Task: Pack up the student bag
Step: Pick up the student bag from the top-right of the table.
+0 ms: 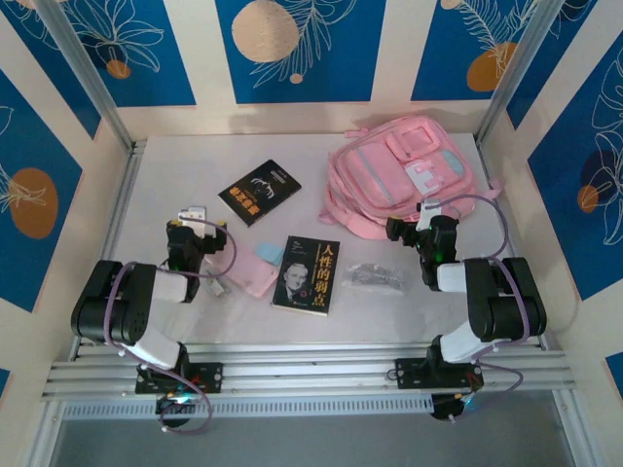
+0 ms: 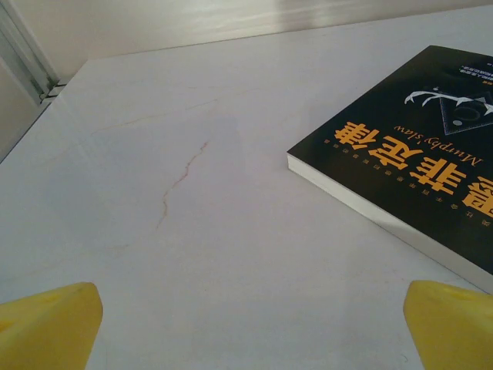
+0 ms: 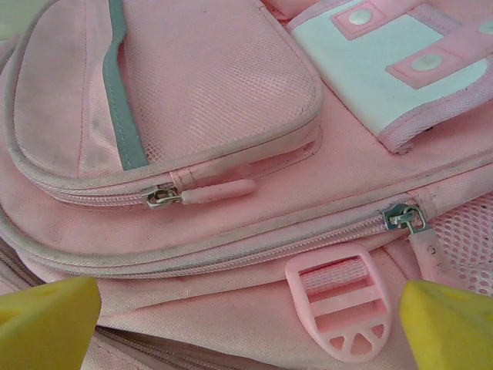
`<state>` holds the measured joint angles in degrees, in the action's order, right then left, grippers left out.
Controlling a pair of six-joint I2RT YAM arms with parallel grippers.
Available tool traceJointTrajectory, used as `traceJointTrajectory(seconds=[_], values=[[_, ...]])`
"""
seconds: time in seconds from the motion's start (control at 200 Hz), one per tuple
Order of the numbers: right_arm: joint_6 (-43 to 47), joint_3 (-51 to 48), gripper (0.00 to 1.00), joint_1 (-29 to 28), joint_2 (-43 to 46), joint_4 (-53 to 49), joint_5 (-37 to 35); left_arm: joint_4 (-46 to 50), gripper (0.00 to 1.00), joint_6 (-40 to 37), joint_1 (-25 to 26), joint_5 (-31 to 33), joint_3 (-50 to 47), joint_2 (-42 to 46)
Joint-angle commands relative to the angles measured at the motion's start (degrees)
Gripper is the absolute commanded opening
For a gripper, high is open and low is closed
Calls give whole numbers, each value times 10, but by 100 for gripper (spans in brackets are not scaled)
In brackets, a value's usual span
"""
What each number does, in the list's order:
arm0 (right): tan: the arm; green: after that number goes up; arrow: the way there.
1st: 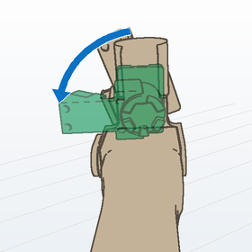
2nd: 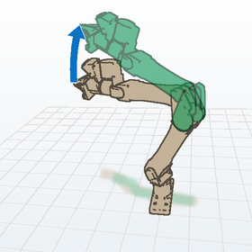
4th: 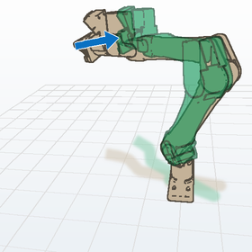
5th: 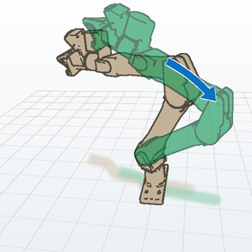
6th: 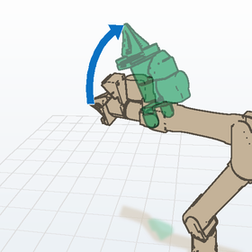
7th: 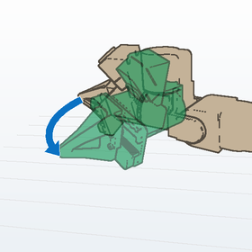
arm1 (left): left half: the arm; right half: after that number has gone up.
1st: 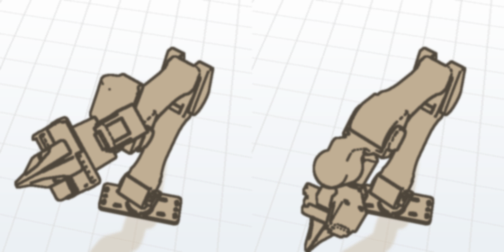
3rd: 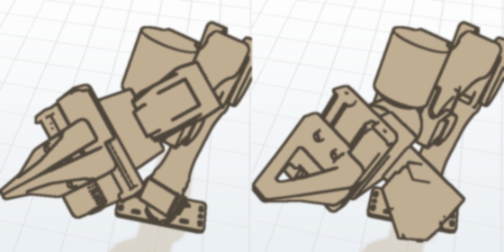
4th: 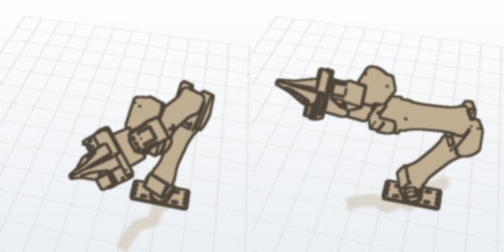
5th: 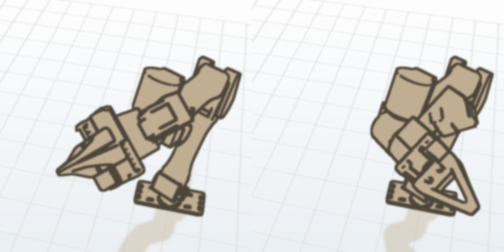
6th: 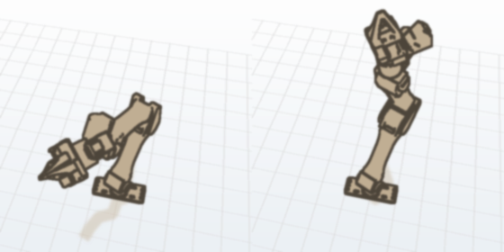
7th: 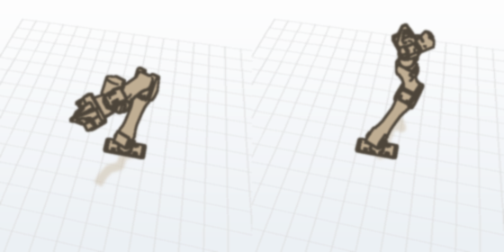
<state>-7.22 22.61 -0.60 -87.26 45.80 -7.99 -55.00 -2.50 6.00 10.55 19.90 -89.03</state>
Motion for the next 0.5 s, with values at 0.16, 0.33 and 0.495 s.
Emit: traceJointTrajectory(seconds=[0.16,0.33,0.495], values=[[12,11,99,2,1,5,11,0,100,4,-2,4,9,-4],[10,14,99,5,1,2,18,7,100,6,-6,-5,13,-5],[12,14,99,3,0,3,15,9,100,7,-8,-9,14,-5]])
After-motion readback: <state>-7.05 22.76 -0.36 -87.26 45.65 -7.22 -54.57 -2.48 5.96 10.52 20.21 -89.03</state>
